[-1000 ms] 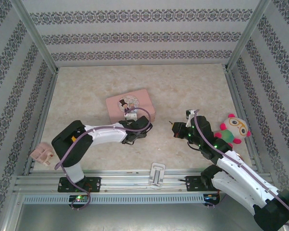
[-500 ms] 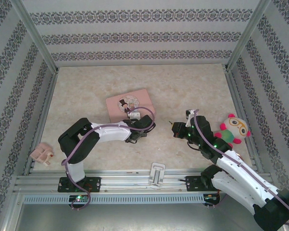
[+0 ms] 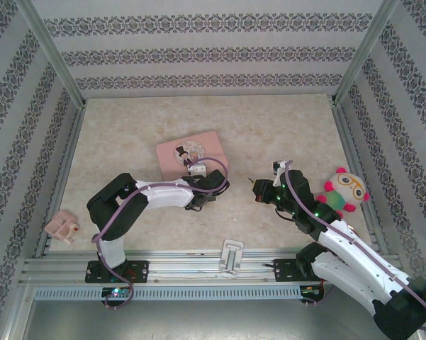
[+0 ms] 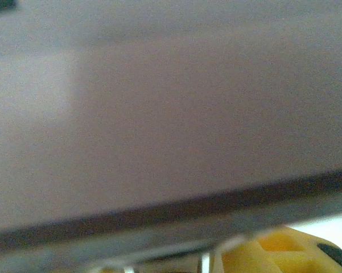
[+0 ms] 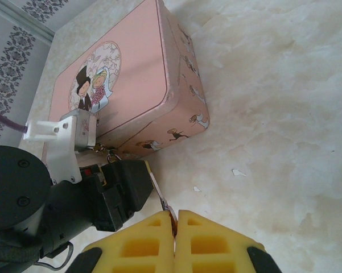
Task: Unlock the padlock with the key
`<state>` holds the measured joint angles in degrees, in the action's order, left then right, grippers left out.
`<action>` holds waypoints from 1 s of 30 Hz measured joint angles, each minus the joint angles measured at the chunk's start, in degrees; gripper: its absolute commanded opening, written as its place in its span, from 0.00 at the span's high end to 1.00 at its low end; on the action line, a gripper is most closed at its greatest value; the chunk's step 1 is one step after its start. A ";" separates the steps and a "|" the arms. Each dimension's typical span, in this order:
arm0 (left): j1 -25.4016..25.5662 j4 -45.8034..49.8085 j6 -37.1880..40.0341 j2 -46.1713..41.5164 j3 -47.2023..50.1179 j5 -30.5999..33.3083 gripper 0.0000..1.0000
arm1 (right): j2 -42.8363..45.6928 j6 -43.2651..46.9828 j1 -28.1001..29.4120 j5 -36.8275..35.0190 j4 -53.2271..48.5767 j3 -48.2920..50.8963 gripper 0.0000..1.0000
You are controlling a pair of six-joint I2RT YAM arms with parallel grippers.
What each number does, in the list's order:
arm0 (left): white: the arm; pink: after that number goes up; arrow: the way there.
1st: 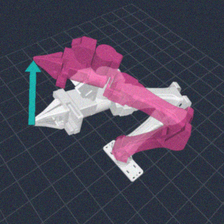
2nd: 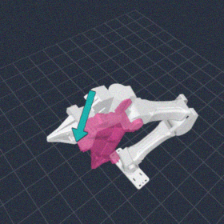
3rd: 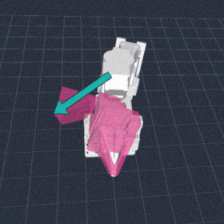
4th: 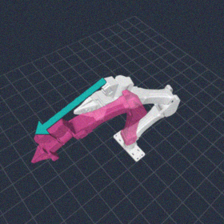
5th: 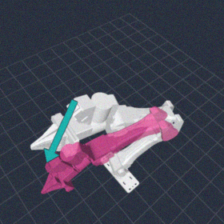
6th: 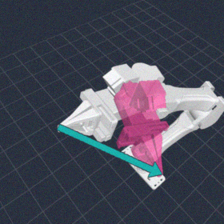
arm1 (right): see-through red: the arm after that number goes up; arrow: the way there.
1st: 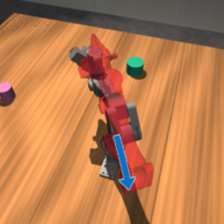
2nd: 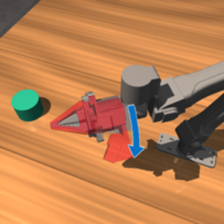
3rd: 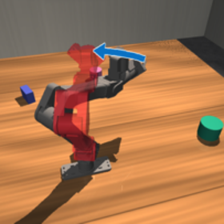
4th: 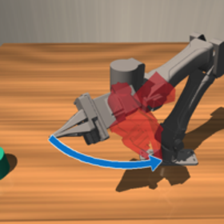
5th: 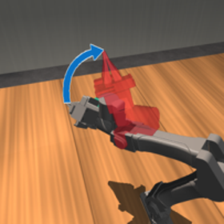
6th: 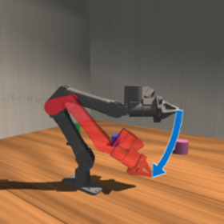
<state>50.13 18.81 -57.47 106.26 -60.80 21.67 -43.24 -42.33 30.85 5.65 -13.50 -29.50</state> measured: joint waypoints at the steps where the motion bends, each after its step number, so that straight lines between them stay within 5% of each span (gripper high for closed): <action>1: 0.00 0.00 -0.02 0.00 0.00 -0.02 0.56 | 0.00 -0.15 0.00 0.00 0.00 0.00 1.00; 13: 0.00 0.02 -0.66 0.26 -0.11 0.17 0.65 | 0.00 -0.92 0.00 0.20 0.02 0.00 1.00; 24: 0.00 -0.61 -1.31 0.42 -0.35 -0.68 0.89 | 0.15 -1.03 0.17 0.11 1.36 1.84 1.00; 30: -0.96 -3.26 -3.32 -1.27 0.98 -4.61 0.94 | 0.50 -1.92 3.98 -1.09 6.84 8.70 1.00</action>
<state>49.17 15.55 -60.80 104.99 -59.81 17.06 -42.74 -44.25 34.83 4.56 -6.66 -20.80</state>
